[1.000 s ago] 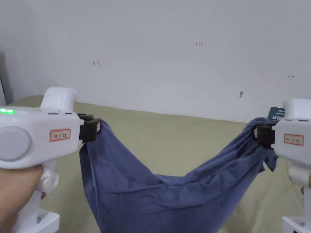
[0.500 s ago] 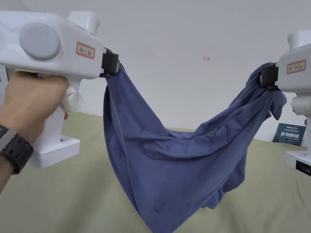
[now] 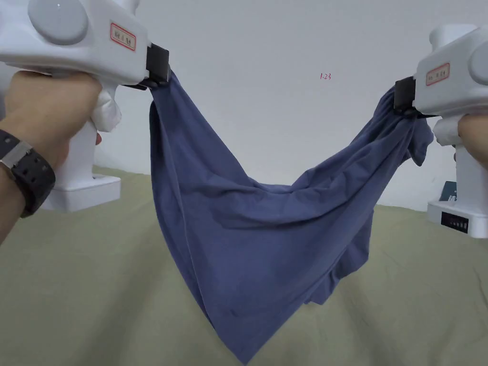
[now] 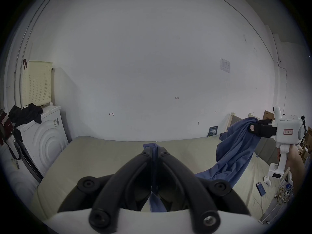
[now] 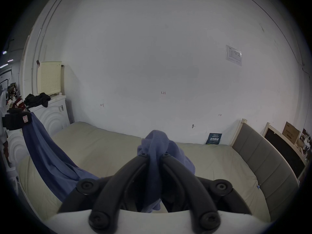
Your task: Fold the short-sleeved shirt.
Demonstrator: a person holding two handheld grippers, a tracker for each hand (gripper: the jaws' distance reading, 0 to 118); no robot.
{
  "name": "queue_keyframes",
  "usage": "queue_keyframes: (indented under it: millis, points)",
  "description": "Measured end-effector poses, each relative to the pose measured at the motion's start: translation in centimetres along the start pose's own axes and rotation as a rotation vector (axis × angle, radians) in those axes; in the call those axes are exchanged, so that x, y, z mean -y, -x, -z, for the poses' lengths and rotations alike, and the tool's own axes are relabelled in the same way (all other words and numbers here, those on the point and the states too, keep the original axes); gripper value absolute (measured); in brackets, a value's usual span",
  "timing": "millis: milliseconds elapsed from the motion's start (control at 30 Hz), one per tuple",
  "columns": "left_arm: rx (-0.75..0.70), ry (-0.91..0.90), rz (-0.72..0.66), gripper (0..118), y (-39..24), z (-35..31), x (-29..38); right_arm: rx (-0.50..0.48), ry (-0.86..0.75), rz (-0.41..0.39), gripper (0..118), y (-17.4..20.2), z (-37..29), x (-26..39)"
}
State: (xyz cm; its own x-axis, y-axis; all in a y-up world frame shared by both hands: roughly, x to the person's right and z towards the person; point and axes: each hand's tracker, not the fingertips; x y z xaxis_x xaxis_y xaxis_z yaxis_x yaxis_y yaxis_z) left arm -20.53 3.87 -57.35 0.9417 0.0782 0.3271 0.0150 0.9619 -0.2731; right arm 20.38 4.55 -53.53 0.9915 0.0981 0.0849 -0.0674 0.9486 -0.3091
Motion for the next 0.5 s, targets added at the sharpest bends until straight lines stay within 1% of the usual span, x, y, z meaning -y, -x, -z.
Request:
queue_keyframes:
  millis: [167, 233, 333, 500]
  points:
    - [-0.031, 0.042, 0.012, 4, 1.4, 4.3, -1.2, 0.036, 0.033, 0.019, 8, -0.6, 3.9, -0.8]
    - [-0.056, 0.06, -0.006, 4, 1.7, 5.7, -1.3, 0.058, 0.035, 0.023, 8, -0.6, 5.1, -1.0]
    - [-0.038, 0.052, -0.019, 4, 1.1, 6.3, -0.1, 0.068, 0.025, 0.041, 8, -0.9, 6.3, -0.8]
    - [-0.032, 0.065, -0.003, 4, 0.5, 7.0, 1.2, 0.061, 0.031, 0.026, 8, -0.9, 7.7, 0.7]
